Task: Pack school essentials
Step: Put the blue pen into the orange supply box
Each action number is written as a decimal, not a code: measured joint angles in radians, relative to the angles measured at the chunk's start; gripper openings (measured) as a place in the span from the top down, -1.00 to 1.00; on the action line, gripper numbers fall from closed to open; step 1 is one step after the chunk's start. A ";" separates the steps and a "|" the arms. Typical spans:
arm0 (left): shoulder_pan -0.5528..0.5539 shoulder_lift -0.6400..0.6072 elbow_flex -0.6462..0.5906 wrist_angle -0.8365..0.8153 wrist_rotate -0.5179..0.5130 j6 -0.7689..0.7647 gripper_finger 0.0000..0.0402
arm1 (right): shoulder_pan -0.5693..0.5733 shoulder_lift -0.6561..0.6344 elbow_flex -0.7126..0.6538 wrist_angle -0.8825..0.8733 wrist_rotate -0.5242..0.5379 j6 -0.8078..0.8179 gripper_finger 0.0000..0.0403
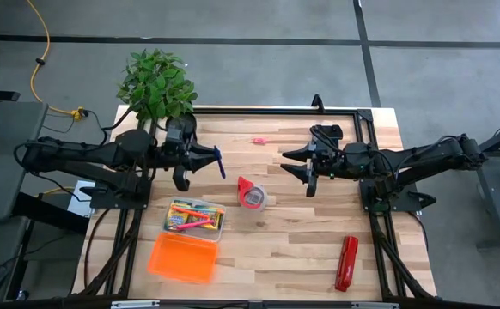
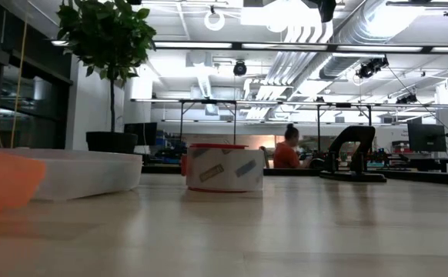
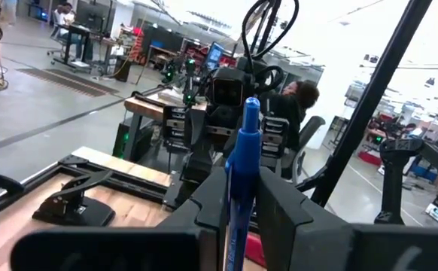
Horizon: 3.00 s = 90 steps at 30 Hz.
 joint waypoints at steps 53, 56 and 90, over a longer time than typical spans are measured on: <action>-0.559 0.266 -0.174 -0.545 -0.370 -0.428 0.82 | 0.000 0.000 0.000 -0.001 0.029 0.022 0.17; -0.558 0.266 -0.174 -0.544 -0.373 -0.403 0.82 | -0.001 0.000 0.000 -0.001 0.038 0.022 0.17; -0.464 0.264 -0.174 -0.487 -0.343 -0.209 0.81 | 0.000 0.000 0.000 -0.001 0.055 0.028 0.17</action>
